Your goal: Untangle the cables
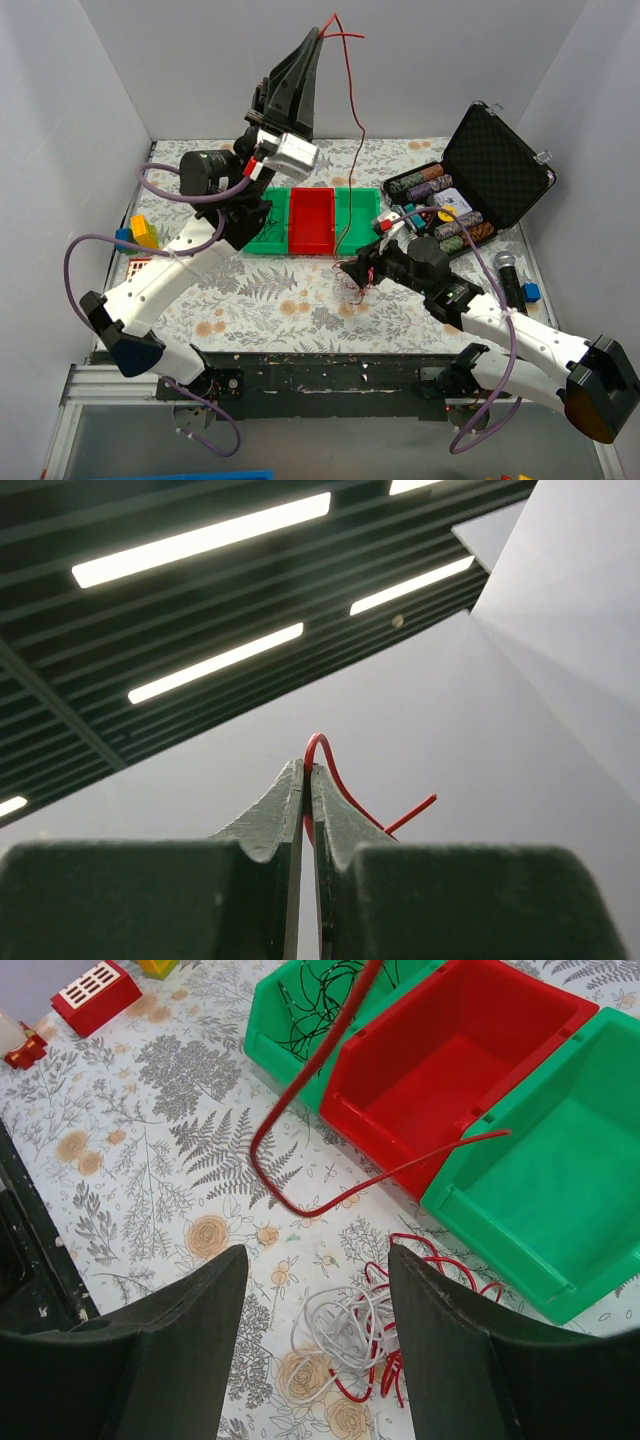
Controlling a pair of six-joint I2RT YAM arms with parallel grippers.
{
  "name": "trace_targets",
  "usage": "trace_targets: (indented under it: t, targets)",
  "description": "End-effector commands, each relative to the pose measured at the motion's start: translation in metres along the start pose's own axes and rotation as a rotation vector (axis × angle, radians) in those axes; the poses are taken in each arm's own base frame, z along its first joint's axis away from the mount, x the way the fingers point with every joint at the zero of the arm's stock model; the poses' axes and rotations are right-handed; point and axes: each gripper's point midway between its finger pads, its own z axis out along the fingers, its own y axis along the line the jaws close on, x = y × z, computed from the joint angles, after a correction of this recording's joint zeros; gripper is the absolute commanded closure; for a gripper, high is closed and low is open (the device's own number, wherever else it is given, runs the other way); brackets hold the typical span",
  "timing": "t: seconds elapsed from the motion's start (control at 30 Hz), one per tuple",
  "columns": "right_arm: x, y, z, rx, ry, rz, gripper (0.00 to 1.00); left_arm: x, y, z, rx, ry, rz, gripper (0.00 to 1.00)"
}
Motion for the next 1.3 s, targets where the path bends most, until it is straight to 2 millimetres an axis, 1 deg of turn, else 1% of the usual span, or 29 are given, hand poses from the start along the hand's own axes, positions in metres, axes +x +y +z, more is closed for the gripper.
trace_targets:
  t: [0.0, 0.1, 0.17, 0.33, 0.47, 0.5, 0.63, 0.77, 0.83, 0.9, 0.97, 1.0, 1.07, 1.2, 1.27]
  targets:
    - [-0.014, -0.004, -0.001, 0.029, -0.071, -0.017, 0.34, 0.032, 0.036, -0.005, -0.129, 0.094, 0.031, 1.00]
    - [-0.010, -0.008, -0.004, 0.047, -0.065, -0.020, 0.34, 0.050, 0.049, -0.009, -0.167, 0.134, 0.005, 1.00]
    - [-0.006, -0.009, -0.005, 0.051, -0.060, -0.020, 0.34, 0.057, 0.053, -0.012, -0.174, 0.145, 0.001, 1.00]
    - [0.001, -0.011, -0.005, 0.060, -0.045, -0.012, 0.34, 0.070, 0.054, -0.014, -0.188, 0.149, 0.001, 0.99]
    - [0.003, -0.011, -0.004, 0.059, -0.043, -0.006, 0.34, 0.090, 0.042, -0.020, -0.174, 0.178, -0.017, 0.99]
    - [0.004, -0.011, -0.005, 0.060, -0.043, -0.006, 0.34, 0.099, 0.042, -0.026, -0.193, 0.209, -0.022, 0.99]
    - [0.003, -0.013, -0.006, 0.072, -0.042, -0.008, 0.34, 0.120, 0.025, -0.042, -0.164, 0.257, -0.035, 0.99]
    - [0.005, -0.014, -0.008, 0.076, -0.043, -0.008, 0.34, 0.144, 0.016, -0.059, -0.143, 0.320, -0.030, 1.00]
    - [0.006, -0.014, -0.008, 0.074, -0.039, -0.006, 0.34, 0.150, 0.014, -0.065, -0.141, 0.338, -0.025, 1.00]
    - [0.008, -0.014, -0.008, 0.073, -0.035, -0.004, 0.34, 0.151, 0.012, -0.065, -0.141, 0.342, -0.060, 1.00]
    - [0.008, -0.013, -0.008, 0.070, -0.036, -0.003, 0.34, 0.143, 0.014, -0.060, -0.135, 0.312, -0.072, 1.00]
    - [0.008, -0.013, -0.008, 0.071, -0.036, -0.003, 0.34, 0.137, 0.011, -0.055, -0.109, 0.283, -0.077, 1.00]
    - [0.008, -0.013, -0.007, 0.071, -0.036, -0.003, 0.34, 0.128, 0.012, -0.044, -0.090, 0.238, -0.080, 1.00]
    - [0.006, -0.013, -0.008, 0.069, -0.040, -0.002, 0.34, 0.107, 0.025, -0.016, -0.091, 0.147, -0.074, 1.00]
    - [0.006, -0.012, -0.008, 0.067, -0.041, -0.001, 0.34, 0.094, 0.036, -0.005, -0.109, 0.095, -0.059, 1.00]
